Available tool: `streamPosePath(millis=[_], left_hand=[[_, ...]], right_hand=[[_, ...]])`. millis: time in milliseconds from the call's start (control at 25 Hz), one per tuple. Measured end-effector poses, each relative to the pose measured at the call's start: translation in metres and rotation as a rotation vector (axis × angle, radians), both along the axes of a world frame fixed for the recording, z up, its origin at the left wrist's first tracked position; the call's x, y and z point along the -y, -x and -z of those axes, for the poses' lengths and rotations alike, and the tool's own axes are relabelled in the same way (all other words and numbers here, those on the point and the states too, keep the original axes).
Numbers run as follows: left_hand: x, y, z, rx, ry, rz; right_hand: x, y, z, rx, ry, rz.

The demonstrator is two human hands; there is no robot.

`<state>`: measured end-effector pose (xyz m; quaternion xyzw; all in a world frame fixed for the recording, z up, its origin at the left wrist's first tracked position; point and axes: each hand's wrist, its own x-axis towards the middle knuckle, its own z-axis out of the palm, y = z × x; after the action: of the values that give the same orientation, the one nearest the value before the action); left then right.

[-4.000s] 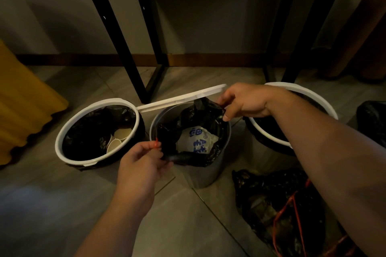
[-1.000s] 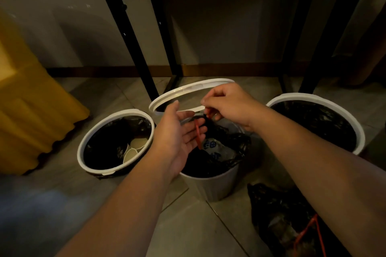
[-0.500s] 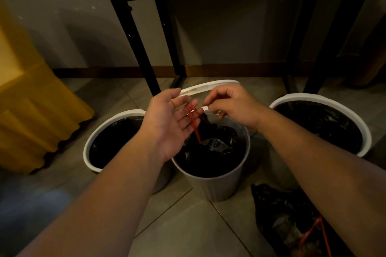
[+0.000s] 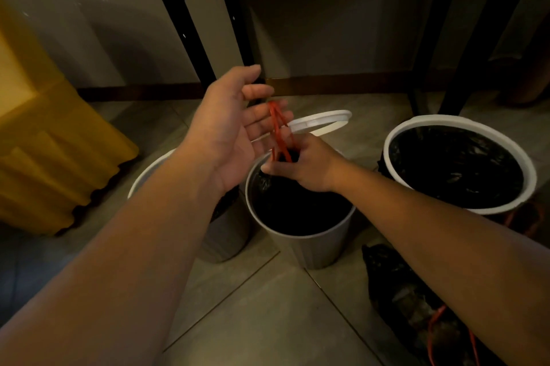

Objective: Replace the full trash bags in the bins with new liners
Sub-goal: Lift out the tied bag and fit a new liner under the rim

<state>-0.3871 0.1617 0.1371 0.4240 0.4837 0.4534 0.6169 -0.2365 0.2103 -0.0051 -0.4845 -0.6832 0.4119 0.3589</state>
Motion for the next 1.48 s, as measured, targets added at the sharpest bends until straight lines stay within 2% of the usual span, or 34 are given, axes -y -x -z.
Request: streamPosePath(millis=[200, 360, 480, 600, 760, 1040, 1240, 1320, 1480], left_hand=[[0.001, 0.003, -0.014, 0.000, -0.089, -0.023], [0.004, 0.003, -0.018, -0.029, -0.163, -0.072], [0.006, 0.001, -0.021, -0.034, -0.199, -0.113], [0.006, -0.001, -0.026, -0.009, -0.227, -0.139], [0.010, -0.006, -0.031, 0.033, -0.269, -0.141], [0.014, -0.012, -0.037, -0.015, -0.322, -0.081], [0.013, 0.000, -0.024, -0.144, -0.347, -0.039], [0.014, 0.010, -0.017, -0.177, -0.342, -0.038], [0.013, 0.022, -0.002, -0.259, -0.377, -0.054]], right_hand=[[0.002, 0.010, 0.020, -0.065, 0.011, 0.026], [-0.001, 0.015, 0.026, 0.013, -0.022, 0.086], [0.000, 0.016, 0.030, 0.000, -0.045, 0.126], [0.005, 0.015, 0.033, -0.084, -0.015, 0.082], [0.008, 0.013, 0.041, -0.045, 0.001, 0.127], [0.007, 0.012, 0.046, -0.117, 0.119, 0.169], [0.015, -0.009, 0.022, -0.016, 0.068, -0.065], [0.016, -0.015, 0.002, 0.012, 0.071, -0.092], [0.015, -0.021, -0.020, -0.259, 0.037, -0.211]])
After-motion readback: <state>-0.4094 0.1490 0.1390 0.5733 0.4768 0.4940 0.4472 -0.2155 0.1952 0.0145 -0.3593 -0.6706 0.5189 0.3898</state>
